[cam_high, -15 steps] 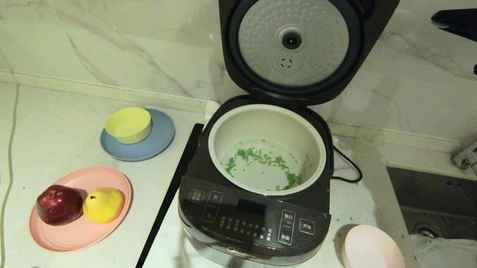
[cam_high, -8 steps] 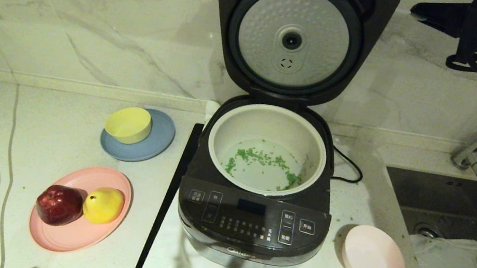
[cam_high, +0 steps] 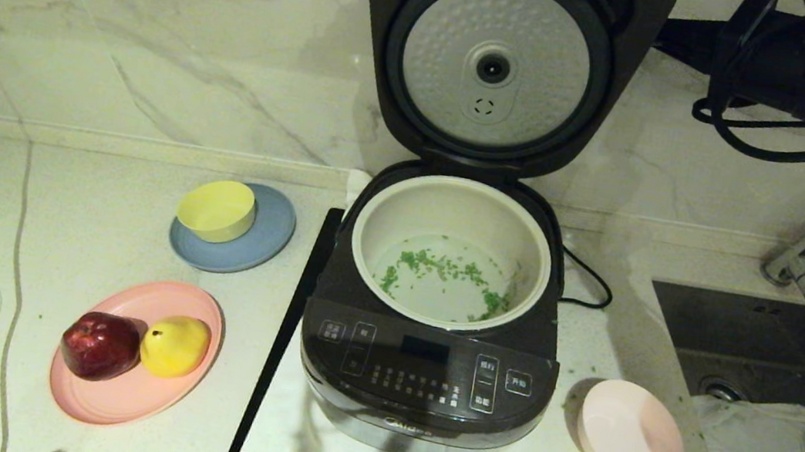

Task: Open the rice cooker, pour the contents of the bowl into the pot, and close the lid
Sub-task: Close the rice cooker

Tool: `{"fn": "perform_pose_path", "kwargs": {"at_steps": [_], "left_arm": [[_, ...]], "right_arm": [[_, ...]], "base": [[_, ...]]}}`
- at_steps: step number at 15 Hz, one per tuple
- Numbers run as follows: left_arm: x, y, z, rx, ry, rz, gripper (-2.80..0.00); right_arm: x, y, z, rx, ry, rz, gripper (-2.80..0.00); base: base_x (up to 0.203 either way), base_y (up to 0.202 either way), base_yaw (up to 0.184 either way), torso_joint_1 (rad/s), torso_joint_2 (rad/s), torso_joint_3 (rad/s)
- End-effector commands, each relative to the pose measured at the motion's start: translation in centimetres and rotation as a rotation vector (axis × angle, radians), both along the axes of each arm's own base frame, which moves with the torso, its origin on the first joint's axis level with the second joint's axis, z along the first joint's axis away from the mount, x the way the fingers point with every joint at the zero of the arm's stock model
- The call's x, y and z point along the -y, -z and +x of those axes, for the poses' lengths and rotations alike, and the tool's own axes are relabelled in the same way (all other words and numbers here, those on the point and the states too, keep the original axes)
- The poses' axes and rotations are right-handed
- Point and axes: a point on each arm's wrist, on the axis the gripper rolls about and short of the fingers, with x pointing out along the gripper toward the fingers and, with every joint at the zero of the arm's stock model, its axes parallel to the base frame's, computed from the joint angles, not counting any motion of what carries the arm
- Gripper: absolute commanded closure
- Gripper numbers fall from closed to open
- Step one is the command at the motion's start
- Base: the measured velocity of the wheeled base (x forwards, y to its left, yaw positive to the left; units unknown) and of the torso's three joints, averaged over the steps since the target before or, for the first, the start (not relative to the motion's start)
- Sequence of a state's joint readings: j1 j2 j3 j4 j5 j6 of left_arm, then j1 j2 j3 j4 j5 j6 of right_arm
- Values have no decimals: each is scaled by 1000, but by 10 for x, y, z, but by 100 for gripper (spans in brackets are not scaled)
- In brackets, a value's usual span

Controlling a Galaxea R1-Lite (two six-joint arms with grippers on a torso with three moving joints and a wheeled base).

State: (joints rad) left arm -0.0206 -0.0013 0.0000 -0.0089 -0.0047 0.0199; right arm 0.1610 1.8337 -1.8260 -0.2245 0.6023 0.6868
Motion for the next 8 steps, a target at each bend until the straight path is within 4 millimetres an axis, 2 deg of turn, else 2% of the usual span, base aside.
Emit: {"fn": "perform_pose_path", "kwargs": {"at_steps": [1, 5, 8], "left_arm": [[0, 3, 1, -9, 1, 0, 0], [0, 3, 1, -9, 1, 0, 0], [0, 3, 1, -9, 0, 0, 0]], "right_arm": [[-3, 7, 10, -18, -9, -1, 0], [-7, 3, 8, -2, -44, -3, 0], [-21, 2, 4, 1, -88, -3, 0]], "base": [[0, 0, 0, 0, 0, 0], [0, 0, 0, 0, 0, 0], [0, 0, 0, 0, 0, 0]]}}
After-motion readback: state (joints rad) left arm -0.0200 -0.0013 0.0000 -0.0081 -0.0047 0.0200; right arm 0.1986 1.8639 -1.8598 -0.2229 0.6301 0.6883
